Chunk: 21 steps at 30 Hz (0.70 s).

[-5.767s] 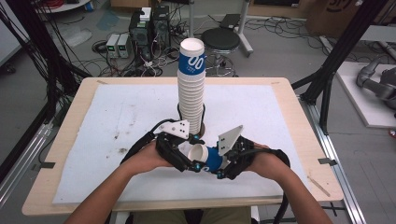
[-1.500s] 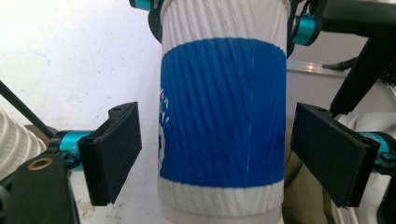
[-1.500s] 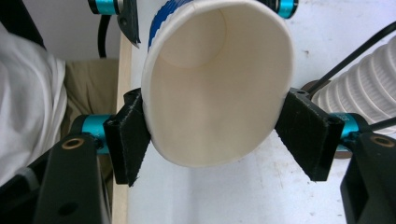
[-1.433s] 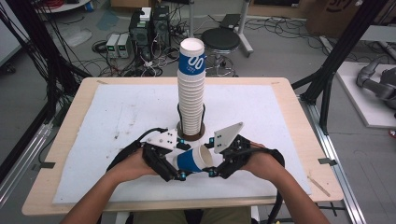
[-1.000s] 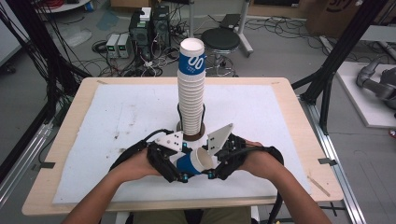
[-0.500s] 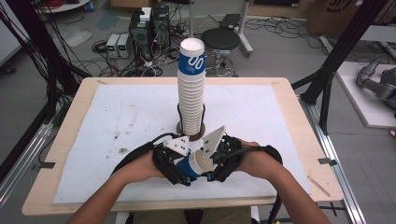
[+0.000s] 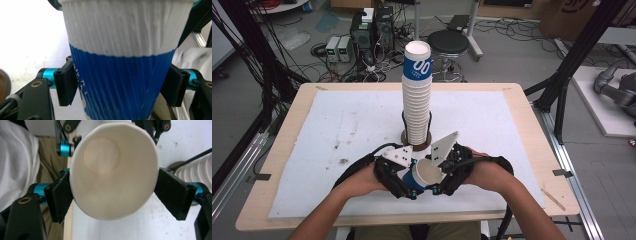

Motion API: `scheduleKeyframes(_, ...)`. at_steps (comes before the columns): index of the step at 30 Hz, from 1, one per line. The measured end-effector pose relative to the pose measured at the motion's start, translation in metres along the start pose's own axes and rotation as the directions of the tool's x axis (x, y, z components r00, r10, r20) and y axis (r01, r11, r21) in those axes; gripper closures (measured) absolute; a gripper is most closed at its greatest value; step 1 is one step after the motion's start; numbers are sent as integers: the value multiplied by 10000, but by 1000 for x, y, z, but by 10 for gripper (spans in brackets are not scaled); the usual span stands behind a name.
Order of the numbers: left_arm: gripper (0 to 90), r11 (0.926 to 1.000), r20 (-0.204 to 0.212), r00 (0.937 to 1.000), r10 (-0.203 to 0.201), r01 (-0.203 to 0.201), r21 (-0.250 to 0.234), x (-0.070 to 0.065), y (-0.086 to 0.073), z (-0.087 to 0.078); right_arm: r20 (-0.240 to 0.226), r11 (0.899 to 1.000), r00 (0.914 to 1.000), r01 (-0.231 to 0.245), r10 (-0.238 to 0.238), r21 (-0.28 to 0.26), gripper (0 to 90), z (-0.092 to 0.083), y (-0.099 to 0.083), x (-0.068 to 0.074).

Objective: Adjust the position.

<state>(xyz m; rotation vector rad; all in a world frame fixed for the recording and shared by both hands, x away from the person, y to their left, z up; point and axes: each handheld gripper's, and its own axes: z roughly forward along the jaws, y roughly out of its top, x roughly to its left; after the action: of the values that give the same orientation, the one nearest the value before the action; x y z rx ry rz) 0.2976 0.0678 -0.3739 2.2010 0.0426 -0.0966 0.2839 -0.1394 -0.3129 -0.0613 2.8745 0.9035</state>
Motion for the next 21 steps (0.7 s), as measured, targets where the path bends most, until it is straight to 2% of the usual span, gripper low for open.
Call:
scheduleKeyframes(3, 266, 9994, -61, 9999, 122, -124, -336, 1, -2, -2, 18, 9979, 9998, -187, 189, -623, 195, -3, -2, -2)
scheduleKeyframes(8, 271, 9984, -314, 9995, -49, 32, -561, 2, -9, -4, 195, 9902, 9991, -359, 389, -1352, 195, -9, -7, -2)
scheduleKeyframes(14, 269, 9927, -723, 9967, -359, 272, -1173, 3, -20, -11, 485, 9764, 9963, -594, 709, -2076, 195, -21, -15, -1)
scheduleKeyframes(17, 267, 9882, -1005, 9937, -505, 352, -1488, 3, -26, -14, 693, 9623, 9914, -897, 1109, -2568, 195, -26, -24, 0)
scheduleKeyframes(21, 264, 9776, -1410, 9868, -798, 499, -2043, 3, -34, -20, 942, 9304, 9774, -1480, 1895, -3353, 195, -30, -43, 1)
